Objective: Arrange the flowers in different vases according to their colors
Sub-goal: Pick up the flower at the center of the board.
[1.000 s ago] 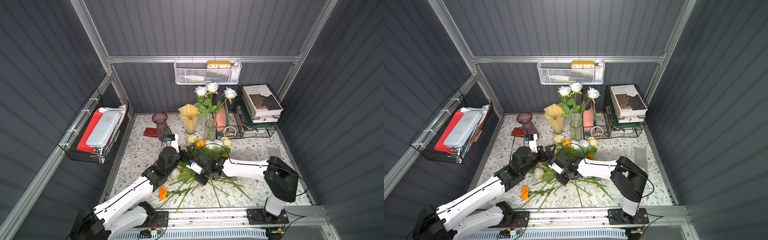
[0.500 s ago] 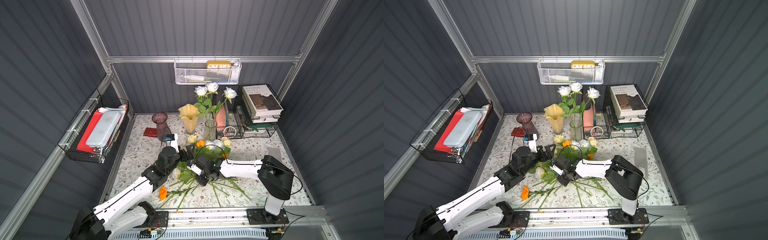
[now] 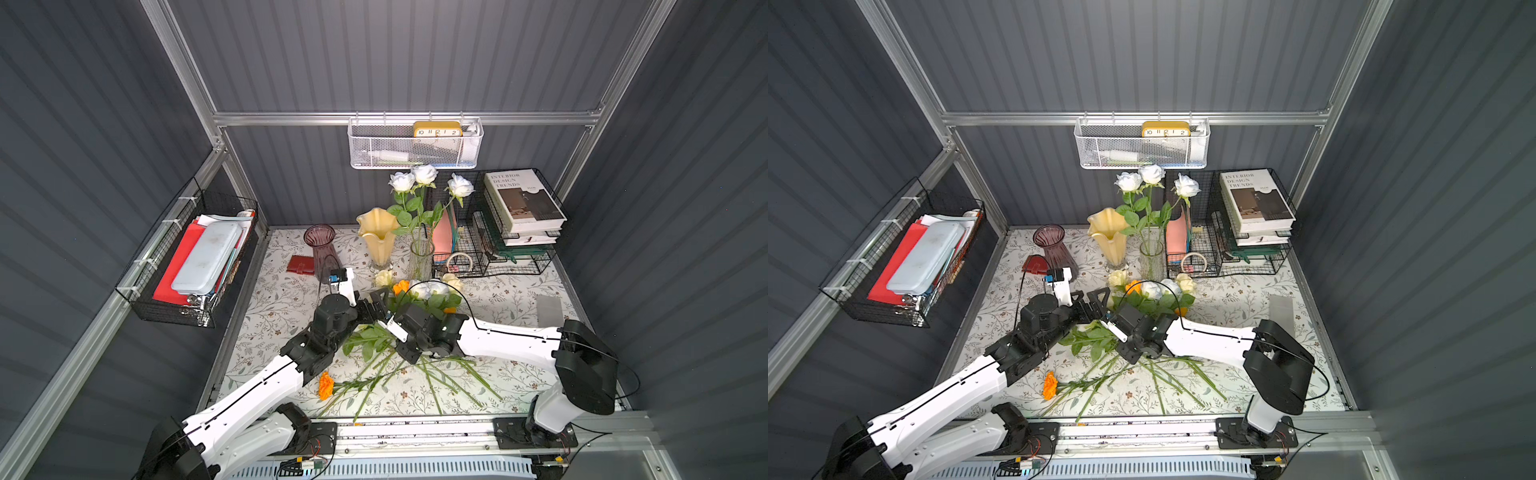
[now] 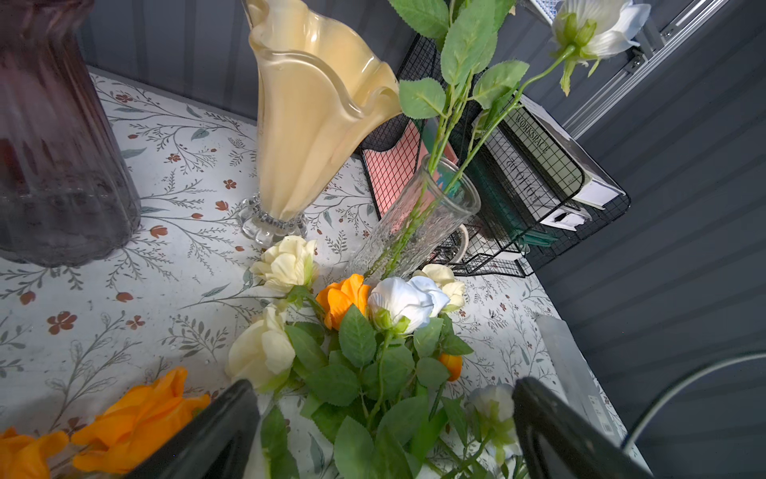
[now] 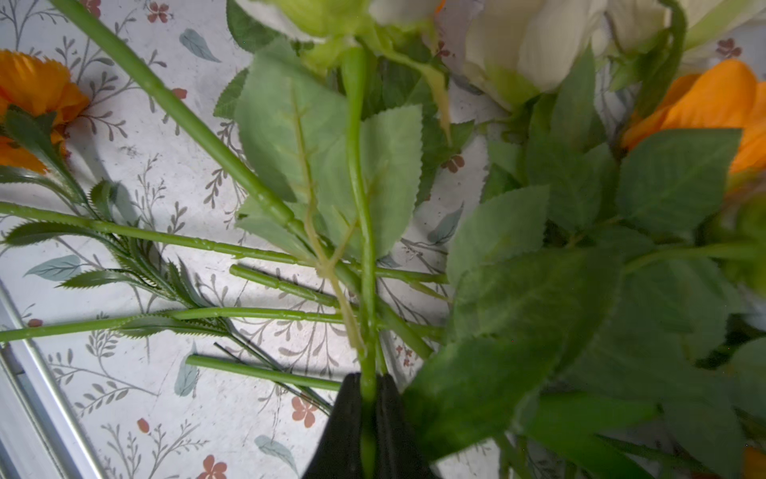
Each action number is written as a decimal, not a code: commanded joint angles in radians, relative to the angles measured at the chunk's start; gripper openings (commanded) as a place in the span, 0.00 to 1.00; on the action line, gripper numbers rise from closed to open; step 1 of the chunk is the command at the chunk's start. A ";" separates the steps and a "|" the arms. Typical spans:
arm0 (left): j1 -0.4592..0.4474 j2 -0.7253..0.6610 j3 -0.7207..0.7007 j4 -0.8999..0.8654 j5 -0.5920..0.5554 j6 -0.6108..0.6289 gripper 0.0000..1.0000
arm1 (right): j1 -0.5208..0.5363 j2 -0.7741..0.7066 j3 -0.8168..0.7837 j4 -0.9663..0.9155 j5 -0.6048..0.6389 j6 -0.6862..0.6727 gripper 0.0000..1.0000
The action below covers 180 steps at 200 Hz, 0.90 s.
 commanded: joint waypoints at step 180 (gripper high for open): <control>0.008 -0.294 0.183 -0.249 -0.334 -0.058 0.99 | -0.106 -0.068 0.169 0.336 -0.097 -0.124 0.02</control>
